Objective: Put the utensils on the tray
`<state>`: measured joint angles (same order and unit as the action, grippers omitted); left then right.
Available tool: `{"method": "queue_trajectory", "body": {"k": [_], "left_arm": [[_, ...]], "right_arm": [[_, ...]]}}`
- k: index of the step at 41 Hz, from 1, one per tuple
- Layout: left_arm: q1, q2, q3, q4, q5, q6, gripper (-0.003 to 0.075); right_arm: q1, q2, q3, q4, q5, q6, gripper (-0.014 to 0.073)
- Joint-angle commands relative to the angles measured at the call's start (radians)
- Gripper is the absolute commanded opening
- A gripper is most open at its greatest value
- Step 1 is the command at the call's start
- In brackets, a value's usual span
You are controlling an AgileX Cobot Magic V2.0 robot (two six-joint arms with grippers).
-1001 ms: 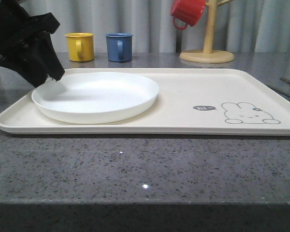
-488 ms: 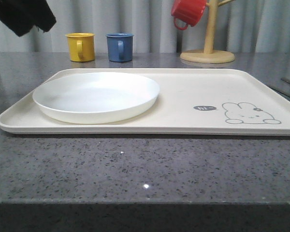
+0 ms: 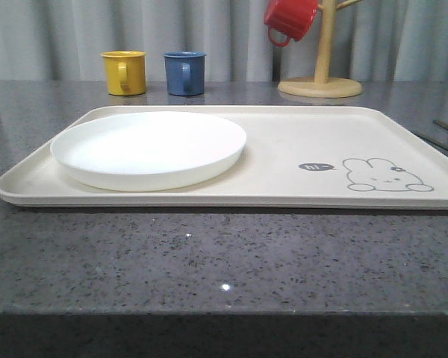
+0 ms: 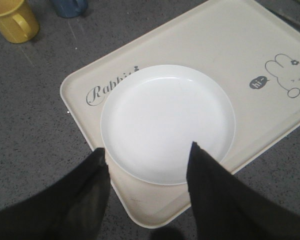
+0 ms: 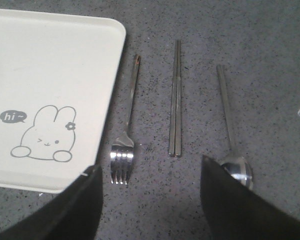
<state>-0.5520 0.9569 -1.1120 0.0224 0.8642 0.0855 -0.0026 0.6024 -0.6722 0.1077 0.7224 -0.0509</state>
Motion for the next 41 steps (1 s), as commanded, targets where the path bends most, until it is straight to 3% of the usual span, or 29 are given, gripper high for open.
{"method": "queue_trajectory", "body": {"k": [1,15,34,41], "left_arm": [[-0.007,-0.074,0.02,0.001,-0.081,-0.016,0.0347],[-0.007,-0.19,0.151,-0.028,-0.132,-0.019,0.0347],[-0.007,-0.182,0.158,-0.033,-0.131,-0.019,0.0347],[-0.007,-0.182,0.158,-0.033,-0.133,-0.019,0.0347]], "right_arm": [[-0.007,0.009,-0.024,0.0,-0.066,0.0,0.0456],[-0.007,0.009,-0.024,0.0,-0.066,0.0,0.0456],[-0.007,0.009,-0.025,0.02,-0.087,0.0,0.0456],[-0.005,0.062,-0.068,0.02,-0.005,0.0,0.0456]]}}
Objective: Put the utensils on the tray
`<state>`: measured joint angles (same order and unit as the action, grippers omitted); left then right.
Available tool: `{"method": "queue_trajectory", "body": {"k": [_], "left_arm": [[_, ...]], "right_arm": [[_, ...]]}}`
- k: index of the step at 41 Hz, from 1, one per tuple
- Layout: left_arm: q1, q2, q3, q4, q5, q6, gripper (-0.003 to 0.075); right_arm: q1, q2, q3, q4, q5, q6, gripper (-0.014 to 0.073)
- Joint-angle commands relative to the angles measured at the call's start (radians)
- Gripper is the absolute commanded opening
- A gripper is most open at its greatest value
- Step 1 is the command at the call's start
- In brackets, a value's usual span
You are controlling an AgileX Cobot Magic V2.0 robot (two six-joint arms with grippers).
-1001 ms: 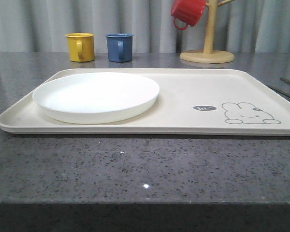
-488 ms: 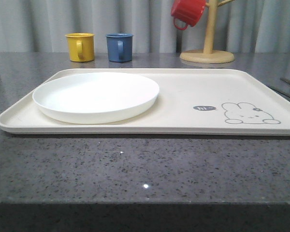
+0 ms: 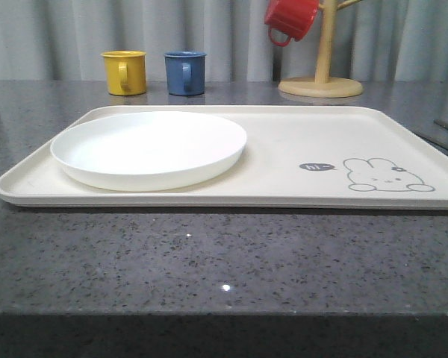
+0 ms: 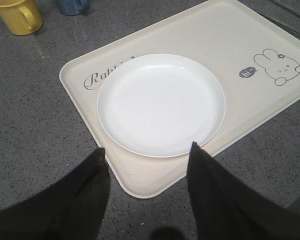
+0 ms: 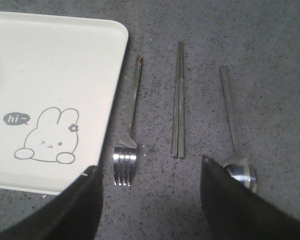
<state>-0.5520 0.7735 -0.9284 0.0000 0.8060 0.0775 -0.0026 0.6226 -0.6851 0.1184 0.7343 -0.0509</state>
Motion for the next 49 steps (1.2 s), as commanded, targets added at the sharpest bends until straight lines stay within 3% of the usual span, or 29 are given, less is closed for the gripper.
{"method": "queue_trajectory", "body": {"k": [1,20,32,41,49], "left_arm": [[-0.007,0.002,-0.026,-0.011,-0.075,-0.011,0.0347],[-0.007,0.002,-0.026,-0.011,-0.075,-0.011,0.0347],[-0.007,0.002,-0.026,-0.011,-0.075,-0.011,0.0347],[-0.007,0.002,-0.026,-0.011,-0.075,-0.011,0.0347],[-0.007,0.002,-0.026,-0.011,-0.075,-0.011,0.0347]], "right_arm": [[-0.005,0.055,-0.064,0.009,0.006,0.0,0.0456],[0.012,0.481,-0.341,0.06,0.312,-0.003,0.0455],[0.075,0.728,-0.499,-0.056,0.378,0.042,0.0453],[0.075,0.851,-0.609,-0.06,0.404,0.061,0.0314],[0.075,0.92,-0.655,-0.042,0.426,0.071,0.029]]}}
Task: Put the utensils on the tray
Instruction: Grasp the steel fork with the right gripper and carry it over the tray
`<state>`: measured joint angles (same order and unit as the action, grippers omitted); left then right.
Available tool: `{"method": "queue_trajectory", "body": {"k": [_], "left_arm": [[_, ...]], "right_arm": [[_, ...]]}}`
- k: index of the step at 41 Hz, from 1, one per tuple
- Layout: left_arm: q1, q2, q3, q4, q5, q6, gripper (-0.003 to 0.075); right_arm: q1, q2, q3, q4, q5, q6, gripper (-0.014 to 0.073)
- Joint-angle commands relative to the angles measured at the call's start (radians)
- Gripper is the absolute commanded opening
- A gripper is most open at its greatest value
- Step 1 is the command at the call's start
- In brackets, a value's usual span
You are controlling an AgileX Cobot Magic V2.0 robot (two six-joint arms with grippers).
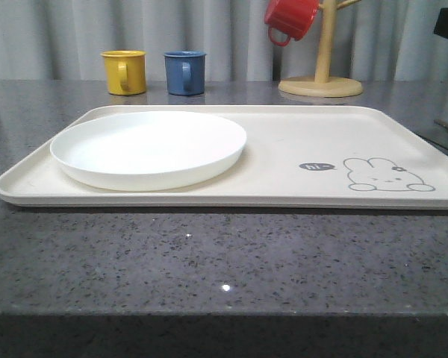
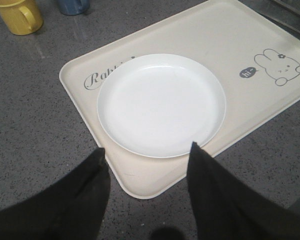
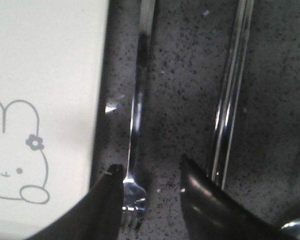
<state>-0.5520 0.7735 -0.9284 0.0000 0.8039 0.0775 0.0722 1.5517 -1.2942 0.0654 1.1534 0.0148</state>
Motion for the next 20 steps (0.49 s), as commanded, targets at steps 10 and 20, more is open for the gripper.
{"method": "queue_trajectory", "body": {"k": [10,20], "left_arm": [[-0.007,0.002,-0.026,-0.011,-0.073,-0.011,0.0347],[-0.007,0.002,-0.026,-0.011,-0.073,-0.011,0.0347]], "right_arm": [[0.0,0.046,-0.05,0.035,0.007,0.006,0.029],[0.0,0.09,-0.051,0.038,-0.004,0.006,0.0289]]}}
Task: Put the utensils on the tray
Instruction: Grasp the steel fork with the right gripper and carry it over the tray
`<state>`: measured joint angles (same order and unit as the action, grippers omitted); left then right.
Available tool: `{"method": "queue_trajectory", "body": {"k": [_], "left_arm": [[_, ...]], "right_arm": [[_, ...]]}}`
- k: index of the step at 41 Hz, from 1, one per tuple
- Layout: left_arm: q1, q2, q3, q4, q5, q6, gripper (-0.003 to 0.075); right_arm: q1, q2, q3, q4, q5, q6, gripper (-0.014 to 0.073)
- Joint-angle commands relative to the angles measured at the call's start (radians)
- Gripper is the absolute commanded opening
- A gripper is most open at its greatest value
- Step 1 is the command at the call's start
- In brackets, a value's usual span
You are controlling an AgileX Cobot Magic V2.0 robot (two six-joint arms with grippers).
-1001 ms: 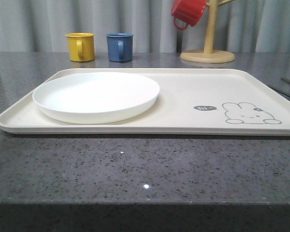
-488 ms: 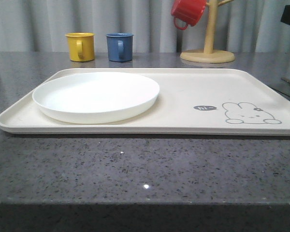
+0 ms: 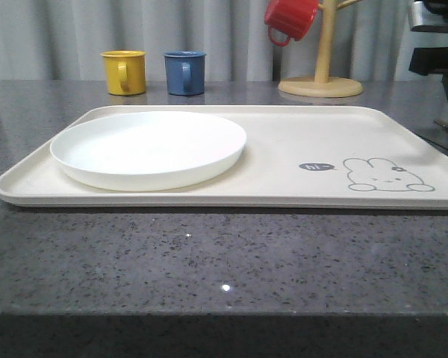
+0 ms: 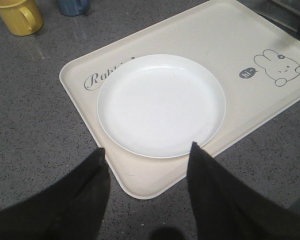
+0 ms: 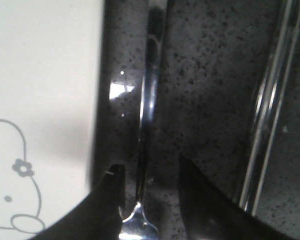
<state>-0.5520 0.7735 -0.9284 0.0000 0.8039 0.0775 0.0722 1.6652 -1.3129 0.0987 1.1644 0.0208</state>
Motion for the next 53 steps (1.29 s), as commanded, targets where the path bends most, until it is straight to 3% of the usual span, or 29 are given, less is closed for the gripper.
{"method": "queue_trajectory", "body": {"k": [1,5,14,22,32,42,53], "left_arm": [[-0.007,0.002,-0.026,-0.011,-0.073,-0.011,0.0347],[-0.007,0.002,-0.026,-0.011,-0.073,-0.011,0.0347],[-0.007,0.002,-0.026,-0.011,-0.073,-0.011,0.0347],[-0.007,0.002,-0.026,-0.011,-0.073,-0.011,0.0347],[-0.007,0.002,-0.026,-0.011,-0.073,-0.011,0.0347],[-0.007,0.002,-0.026,-0.011,-0.073,-0.011,0.0347],[-0.007,0.002,-0.026,-0.011,-0.073,-0.011,0.0347]], "right_arm": [[0.0,-0.02,-0.034,0.005,-0.015,-0.001,0.0287],[0.0,-0.012,-0.034,0.005,-0.014,-0.001,0.0276],[0.0,-0.012,-0.034,0.02,-0.01,-0.001,0.0074],[0.0,-0.012,-0.034,0.023,-0.007,0.002,-0.0019],[-0.001,-0.015,-0.047,0.013,0.004,0.018,-0.0029],[-0.002,-0.049,-0.162,-0.019,0.068,0.051,-0.0029],[0.073,-0.065,-0.259,0.106,0.151,0.052,-0.0029]]}}
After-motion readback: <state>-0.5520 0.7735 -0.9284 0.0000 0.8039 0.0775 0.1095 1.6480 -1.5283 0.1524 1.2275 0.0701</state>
